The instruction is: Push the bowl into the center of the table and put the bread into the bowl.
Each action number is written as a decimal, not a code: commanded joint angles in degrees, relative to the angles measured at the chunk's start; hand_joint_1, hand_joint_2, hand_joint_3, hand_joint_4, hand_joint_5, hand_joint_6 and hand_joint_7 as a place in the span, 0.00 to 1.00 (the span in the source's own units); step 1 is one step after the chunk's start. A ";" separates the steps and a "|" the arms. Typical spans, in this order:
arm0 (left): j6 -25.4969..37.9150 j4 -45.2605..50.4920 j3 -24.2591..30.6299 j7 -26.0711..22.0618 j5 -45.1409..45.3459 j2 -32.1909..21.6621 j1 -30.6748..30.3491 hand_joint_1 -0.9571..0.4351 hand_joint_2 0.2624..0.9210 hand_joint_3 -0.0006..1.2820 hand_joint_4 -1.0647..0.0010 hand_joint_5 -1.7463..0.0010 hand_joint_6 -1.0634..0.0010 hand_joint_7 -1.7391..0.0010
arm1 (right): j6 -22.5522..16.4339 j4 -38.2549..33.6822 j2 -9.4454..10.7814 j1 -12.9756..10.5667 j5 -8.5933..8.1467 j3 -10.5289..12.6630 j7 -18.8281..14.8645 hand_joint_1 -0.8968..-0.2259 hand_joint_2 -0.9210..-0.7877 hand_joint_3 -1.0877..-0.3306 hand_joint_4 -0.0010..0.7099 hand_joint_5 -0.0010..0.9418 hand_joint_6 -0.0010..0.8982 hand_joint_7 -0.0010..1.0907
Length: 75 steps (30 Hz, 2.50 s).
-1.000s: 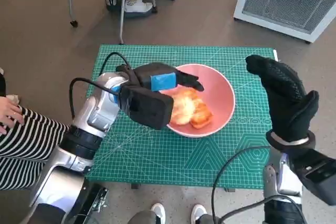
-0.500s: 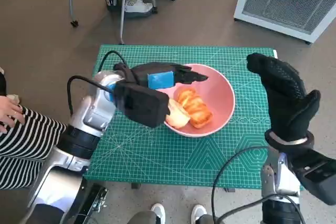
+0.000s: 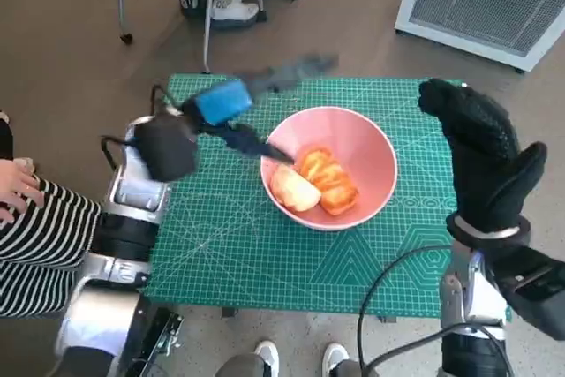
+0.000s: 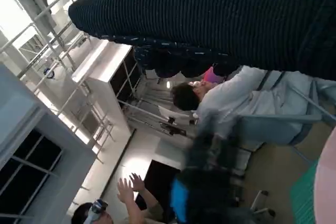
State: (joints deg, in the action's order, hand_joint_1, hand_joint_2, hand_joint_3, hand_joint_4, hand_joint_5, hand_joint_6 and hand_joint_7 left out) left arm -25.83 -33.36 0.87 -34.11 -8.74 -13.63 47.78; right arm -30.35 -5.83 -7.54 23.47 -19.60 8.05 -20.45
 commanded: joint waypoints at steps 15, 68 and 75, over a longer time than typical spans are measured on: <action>-0.04 14.86 3.80 9.29 -7.82 10.92 -12.48 0.24 1.00 0.39 0.90 0.98 0.99 0.77 | 3.45 -2.53 -1.40 7.47 3.36 0.22 2.36 0.35 0.00 0.53 0.23 0.01 0.06 0.43; -3.26 10.19 6.16 5.54 -10.48 10.80 -13.38 0.31 1.00 0.18 0.90 0.99 1.00 0.77 | 4.40 -10.92 -0.96 11.20 5.23 -0.66 2.74 0.33 0.00 0.54 0.23 0.00 0.10 0.40; -4.01 9.40 6.49 5.22 -10.54 10.64 -12.83 0.31 1.00 0.18 0.89 0.99 1.00 0.77 | 4.40 -10.99 -0.74 10.95 4.77 -0.78 2.36 0.33 0.00 0.54 0.22 0.00 0.10 0.40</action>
State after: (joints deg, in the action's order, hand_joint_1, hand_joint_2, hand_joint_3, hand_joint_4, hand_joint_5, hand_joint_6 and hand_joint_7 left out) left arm -28.50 -23.65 7.15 -28.56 -19.56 -2.46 33.96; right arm -26.26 -16.04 -8.50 34.93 -15.16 7.48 -17.54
